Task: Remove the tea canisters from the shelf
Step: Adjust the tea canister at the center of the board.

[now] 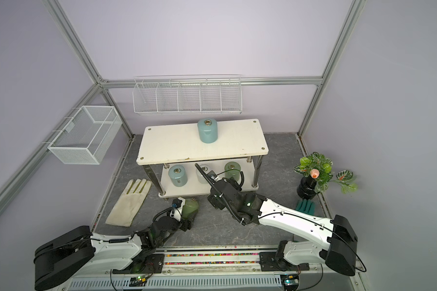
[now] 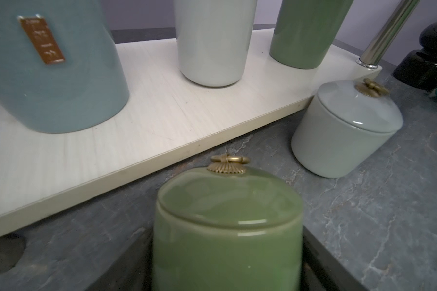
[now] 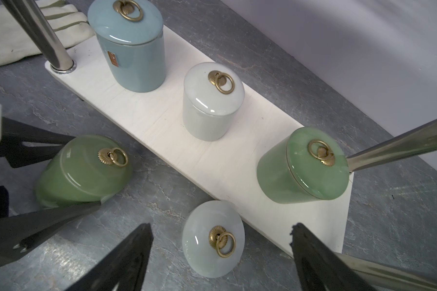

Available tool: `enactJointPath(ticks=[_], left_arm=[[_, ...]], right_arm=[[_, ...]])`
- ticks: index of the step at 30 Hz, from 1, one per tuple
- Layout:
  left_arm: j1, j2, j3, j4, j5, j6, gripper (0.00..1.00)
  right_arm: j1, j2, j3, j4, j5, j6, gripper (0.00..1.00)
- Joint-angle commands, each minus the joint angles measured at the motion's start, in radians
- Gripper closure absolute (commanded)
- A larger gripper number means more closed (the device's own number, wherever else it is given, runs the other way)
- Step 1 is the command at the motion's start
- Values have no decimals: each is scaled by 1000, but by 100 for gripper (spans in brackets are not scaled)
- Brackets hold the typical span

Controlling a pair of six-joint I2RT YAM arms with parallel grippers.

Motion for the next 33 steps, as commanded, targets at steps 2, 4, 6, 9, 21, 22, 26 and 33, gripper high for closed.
enactJointPath(ticks=[2,4,6,9,21,22,26,33], left_arm=[[-19,124,71,90,-5,35,40],[-18,186,119,109,15,57,40],[-19,267,154,156,46,65,40],[-18,400,161,283,85,55,40],[-43,406,46,272,40,1,39],[-52,437,41,307,29,8,39],[-92,594,21,507,-42,55,36],[-120,855,72,611,-91,54,33]], right_arm=[[4,3,7,25,21,-30,11],[5,-3,3,28,17,-37,11],[5,-16,-12,42,16,-43,11],[4,-32,-33,51,25,-50,11],[6,6,-35,82,28,-62,11],[7,14,-29,81,25,-61,11],[6,49,-5,87,22,-66,11],[17,94,56,45,34,-69,11]])
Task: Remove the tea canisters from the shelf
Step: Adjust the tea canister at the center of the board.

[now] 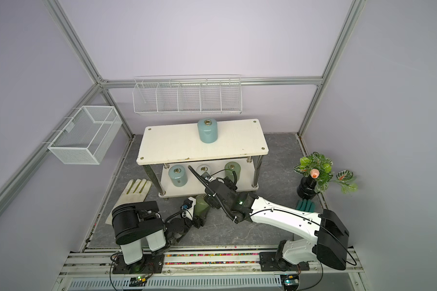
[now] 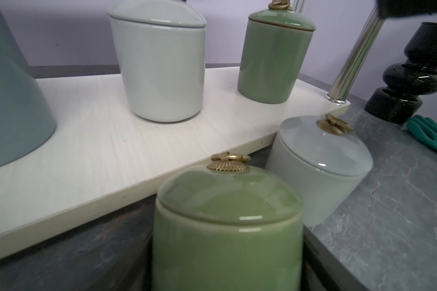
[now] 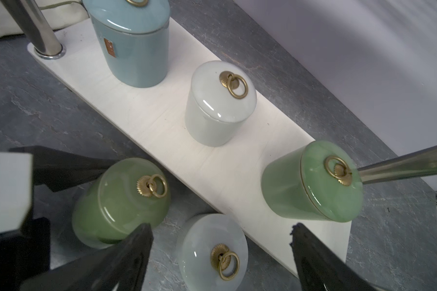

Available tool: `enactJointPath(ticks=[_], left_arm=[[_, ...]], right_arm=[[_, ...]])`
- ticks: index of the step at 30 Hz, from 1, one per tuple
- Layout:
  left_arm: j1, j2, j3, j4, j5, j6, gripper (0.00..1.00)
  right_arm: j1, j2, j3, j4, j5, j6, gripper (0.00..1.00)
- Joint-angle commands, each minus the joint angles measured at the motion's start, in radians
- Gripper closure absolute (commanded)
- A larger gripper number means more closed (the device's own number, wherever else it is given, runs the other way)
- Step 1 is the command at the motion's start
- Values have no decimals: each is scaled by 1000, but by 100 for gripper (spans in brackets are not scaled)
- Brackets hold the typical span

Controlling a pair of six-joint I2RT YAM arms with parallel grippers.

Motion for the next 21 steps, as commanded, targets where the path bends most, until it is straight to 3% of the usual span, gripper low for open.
enactJointPath(ticks=[1,12,21], left_arm=[[-32,159,-42,-130,-17,8,32],[-160,242,-76,-131,-203,-113,27],[-173,244,-82,-131,-257,-138,9]], right_arm=[[11,-2,30,-9,18,-7,11],[32,12,38,-11,36,-12,11],[36,25,39,1,42,-20,11]])
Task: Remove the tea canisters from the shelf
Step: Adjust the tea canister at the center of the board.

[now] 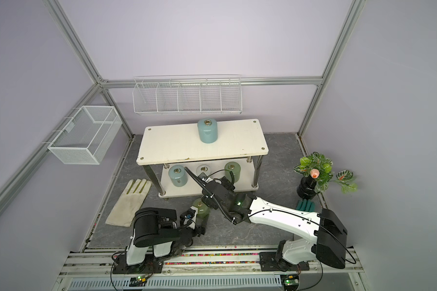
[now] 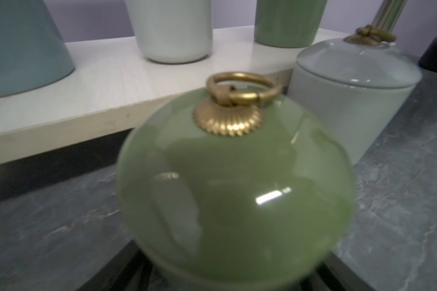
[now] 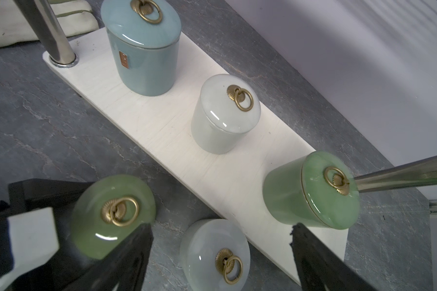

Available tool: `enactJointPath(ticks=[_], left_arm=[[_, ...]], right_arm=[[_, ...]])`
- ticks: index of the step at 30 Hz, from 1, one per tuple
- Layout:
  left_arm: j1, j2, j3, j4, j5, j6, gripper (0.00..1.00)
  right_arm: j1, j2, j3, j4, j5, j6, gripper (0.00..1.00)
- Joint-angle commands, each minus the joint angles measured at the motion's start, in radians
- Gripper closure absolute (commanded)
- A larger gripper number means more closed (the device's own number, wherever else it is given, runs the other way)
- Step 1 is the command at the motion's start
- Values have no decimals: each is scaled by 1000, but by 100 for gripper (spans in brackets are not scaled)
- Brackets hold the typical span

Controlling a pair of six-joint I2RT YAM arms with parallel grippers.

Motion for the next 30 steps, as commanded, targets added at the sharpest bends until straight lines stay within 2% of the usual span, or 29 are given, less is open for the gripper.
enactJointPath(ticks=[1,8,13,14,16,18,19,20,21,24,27,30], left_arm=[[6,89,-67,-131,15,-60,2],[-24,48,-83,-131,-38,-49,0],[-123,-88,-92,-165,-146,11,0],[-138,-144,-87,-229,-164,6,0],[-168,-294,-44,-497,-219,-54,0],[-209,-499,57,-956,-264,-185,0],[-215,-573,82,-1096,-283,-219,0],[-238,-642,67,-1125,-313,-208,0],[-246,-715,58,-1177,-335,-248,0],[-251,-930,62,-1412,-358,-306,0],[-264,-1100,85,-1553,-356,-278,0],[-265,-1193,152,-1602,-325,-181,0]], right_arm=[[10,19,22,5,15,-9,11],[21,4,19,12,15,-23,11],[35,-69,-3,29,37,-38,11],[40,-91,-11,32,42,-40,11],[51,-136,-28,35,56,-41,11],[58,-185,-47,39,70,-45,11],[61,-205,-53,40,79,-50,11],[63,-222,-56,43,87,-56,11],[64,-236,-55,47,94,-63,11],[63,-264,-34,62,114,-92,11],[64,-278,-10,107,151,-139,11],[43,-274,31,159,158,-192,11]])
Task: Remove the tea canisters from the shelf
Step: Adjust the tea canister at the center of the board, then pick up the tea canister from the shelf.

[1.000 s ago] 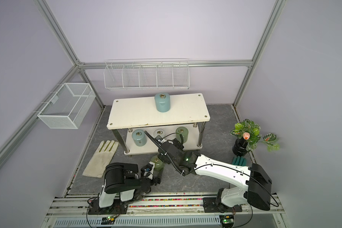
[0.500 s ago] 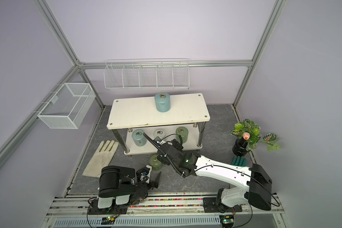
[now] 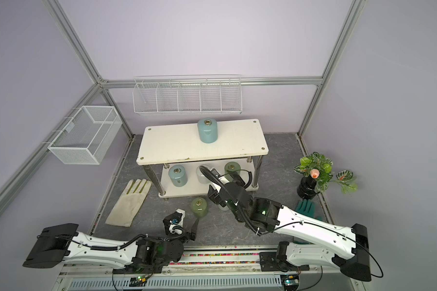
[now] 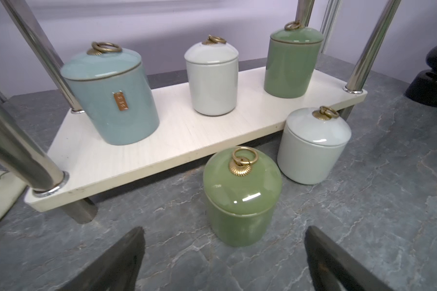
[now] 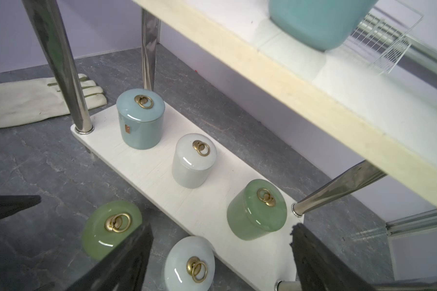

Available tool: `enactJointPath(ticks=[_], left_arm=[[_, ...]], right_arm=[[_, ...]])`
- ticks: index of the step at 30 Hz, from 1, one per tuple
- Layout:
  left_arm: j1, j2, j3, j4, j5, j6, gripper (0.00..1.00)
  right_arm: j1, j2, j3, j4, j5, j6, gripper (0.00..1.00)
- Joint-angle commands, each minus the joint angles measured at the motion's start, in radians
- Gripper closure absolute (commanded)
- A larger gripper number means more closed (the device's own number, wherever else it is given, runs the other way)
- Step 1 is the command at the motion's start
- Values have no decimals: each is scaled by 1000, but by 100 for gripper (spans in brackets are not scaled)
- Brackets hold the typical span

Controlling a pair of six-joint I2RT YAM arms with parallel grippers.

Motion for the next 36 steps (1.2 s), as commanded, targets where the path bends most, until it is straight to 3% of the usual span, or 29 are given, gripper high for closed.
enactJointPath(ticks=[1,6,15,28,36], left_arm=[[-6,-73,87,-213,-13,45,0],[-17,-122,168,-223,2,144,0],[-18,-137,298,-260,78,262,0],[-17,-373,301,-145,68,510,0],[-11,-394,313,-148,46,555,0]], right_arm=[[-24,-3,61,111,28,-84,11],[-135,27,135,171,-117,-93,11],[-162,84,269,188,-231,-119,11],[-353,233,351,342,-463,-64,11],[-419,282,335,433,-541,2,11]])
